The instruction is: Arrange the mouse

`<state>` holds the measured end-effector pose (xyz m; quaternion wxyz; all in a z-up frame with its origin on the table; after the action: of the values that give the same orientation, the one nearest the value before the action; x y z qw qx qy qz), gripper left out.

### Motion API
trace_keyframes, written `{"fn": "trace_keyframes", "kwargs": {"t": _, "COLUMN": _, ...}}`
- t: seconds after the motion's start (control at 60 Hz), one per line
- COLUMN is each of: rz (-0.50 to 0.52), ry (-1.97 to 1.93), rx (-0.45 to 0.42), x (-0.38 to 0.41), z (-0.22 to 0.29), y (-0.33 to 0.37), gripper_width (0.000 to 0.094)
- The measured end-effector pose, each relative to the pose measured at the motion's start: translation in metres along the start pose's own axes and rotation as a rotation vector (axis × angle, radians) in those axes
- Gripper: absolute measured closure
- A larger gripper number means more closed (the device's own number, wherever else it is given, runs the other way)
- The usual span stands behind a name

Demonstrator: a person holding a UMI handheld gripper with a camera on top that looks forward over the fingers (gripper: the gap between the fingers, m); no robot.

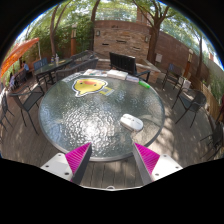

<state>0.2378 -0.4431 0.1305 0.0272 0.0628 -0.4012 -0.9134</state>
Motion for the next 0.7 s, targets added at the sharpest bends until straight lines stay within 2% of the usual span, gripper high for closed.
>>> {"fn": "trace_keyframes", "kwargs": {"t": 0.133, "rz": -0.050, "ry": -0.012, "rx": -0.025, "x": -0.058, "z": 0.007, "y": -0.061, "gripper_width": 0.0077}}
{"fn": "trace_keyframes", "kwargs": {"t": 0.3, "rz": -0.041, "ry": -0.024, "rx": -0.030, "x": -0.094, "z": 0.025, "y": -0.129, "gripper_width": 0.0083}}
{"fn": "trace_keyframes", "kwargs": {"t": 0.467, "rz": 0.000, "ry": -0.003, "rx": -0.036, "x": -0.100, "z": 0.038, "y": -0.163, "gripper_width": 0.0092}}
{"fn": "trace_keyframes", "kwargs": {"t": 0.583, "rz": -0.010, "ry": -0.014, "rx": -0.055, "x": -0.108, "z": 0.050, "y": -0.174, "gripper_width": 0.0090}}
{"fn": "trace_keyframes", "kwargs": {"t": 0.667, "rz": 0.000, "ry": -0.040, "rx": -0.049, "x": -0.110, "z": 0.057, "y": -0.185, "gripper_width": 0.0128}}
{"fn": "trace_keyframes", "kwargs": {"t": 0.7, "rz": 0.010, "ry": -0.058, "rx": -0.046, "x": -0.109, "z": 0.058, "y": -0.188, "gripper_width": 0.0182}}
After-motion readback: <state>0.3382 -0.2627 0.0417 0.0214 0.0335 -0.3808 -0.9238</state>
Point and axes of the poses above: the point between the fingertips, and its own axes, seen from behind it with the camera up: x to the left, z up, y backward, against the way the camera looks, the point moved 9 cm from there along y, backward, against the way the camera looks, and after that the axes turned 2 degrees about x, right-handed, at the moved point
